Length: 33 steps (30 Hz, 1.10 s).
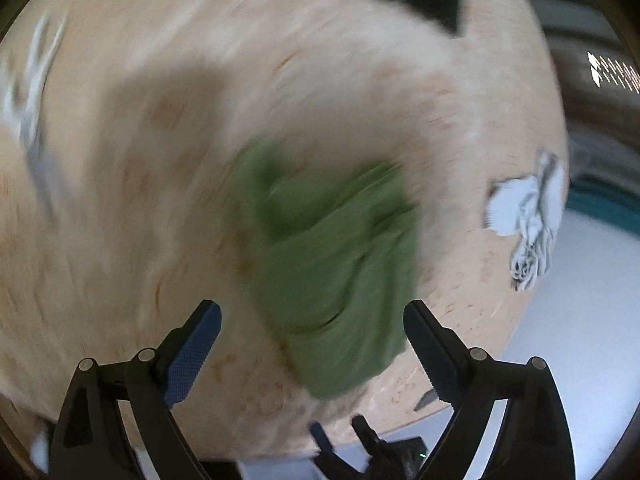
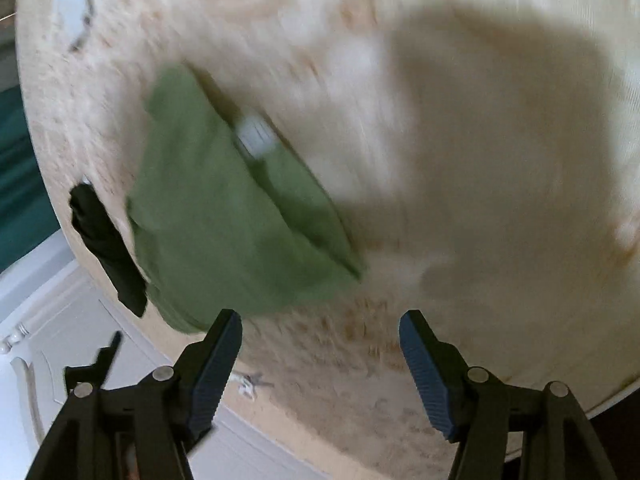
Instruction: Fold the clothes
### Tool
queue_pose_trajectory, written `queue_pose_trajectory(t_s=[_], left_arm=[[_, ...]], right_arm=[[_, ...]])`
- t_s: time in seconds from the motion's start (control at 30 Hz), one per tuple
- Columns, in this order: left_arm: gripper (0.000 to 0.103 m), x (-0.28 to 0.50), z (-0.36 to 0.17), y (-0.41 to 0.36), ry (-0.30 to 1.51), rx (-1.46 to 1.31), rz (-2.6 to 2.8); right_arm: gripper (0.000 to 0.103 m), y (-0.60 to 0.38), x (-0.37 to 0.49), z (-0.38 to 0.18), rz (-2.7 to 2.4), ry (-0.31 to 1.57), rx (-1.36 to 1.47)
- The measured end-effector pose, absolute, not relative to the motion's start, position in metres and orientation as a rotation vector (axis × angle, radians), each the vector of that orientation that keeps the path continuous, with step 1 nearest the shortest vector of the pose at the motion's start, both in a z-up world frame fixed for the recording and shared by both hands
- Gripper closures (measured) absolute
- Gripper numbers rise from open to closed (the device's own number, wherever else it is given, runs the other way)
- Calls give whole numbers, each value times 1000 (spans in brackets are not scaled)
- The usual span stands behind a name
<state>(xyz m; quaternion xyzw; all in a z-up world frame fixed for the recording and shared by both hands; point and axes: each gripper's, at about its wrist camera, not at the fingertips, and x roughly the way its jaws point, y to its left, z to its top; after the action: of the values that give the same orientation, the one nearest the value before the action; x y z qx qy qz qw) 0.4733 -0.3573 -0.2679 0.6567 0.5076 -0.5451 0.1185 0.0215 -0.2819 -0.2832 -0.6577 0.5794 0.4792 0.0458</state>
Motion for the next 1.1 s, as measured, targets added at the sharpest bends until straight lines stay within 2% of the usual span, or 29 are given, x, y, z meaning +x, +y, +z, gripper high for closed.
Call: queue_pose_trajectory(t_s=[0.17, 0.23, 0.3, 0.43, 0.47, 0.5, 0.53, 0.6, 0.67, 0.83, 1.1], left_arm=[[9, 502, -280, -329, 1451, 1970, -1546], [9, 499, -276, -316, 1363, 2018, -1604], [9, 491, -267, -302, 1201, 2072, -1714], [9, 479, -235, -275, 751, 2145, -1991], [9, 475, -228, -267, 648, 2149, -2057], [9, 470, -224, -258, 571, 2144, -2116], [9, 467, -218, -251, 507, 2124, -2181], [8, 467, -201, -248, 444, 2037, -2296], [0, 464, -186, -252, 419, 1902, -2387], [0, 466, -136, -273, 270, 1621, -2471], [0, 471, -106, -286, 223, 1586, -2481]], right_arm=[[35, -299, 19, -281, 1494, 1736, -2081], [35, -301, 11, -273, 1561, 1660, -2119], [35, -294, 16, -263, 1618, 1559, -2157], [34, -298, -1, -242, 1821, 1132, -2253], [32, -298, -3, -234, 1893, 1030, -2239], [25, -298, -5, -226, 1961, 927, -2222], [19, -299, -7, -217, 2026, 823, -2201], [18, -298, -8, -198, 2168, 638, -2121], [12, -296, -8, -175, 2311, 520, -1991], [11, -293, -21, -130, 2514, 520, -1785], [11, -318, -36, -110, 2618, 471, -1742]])
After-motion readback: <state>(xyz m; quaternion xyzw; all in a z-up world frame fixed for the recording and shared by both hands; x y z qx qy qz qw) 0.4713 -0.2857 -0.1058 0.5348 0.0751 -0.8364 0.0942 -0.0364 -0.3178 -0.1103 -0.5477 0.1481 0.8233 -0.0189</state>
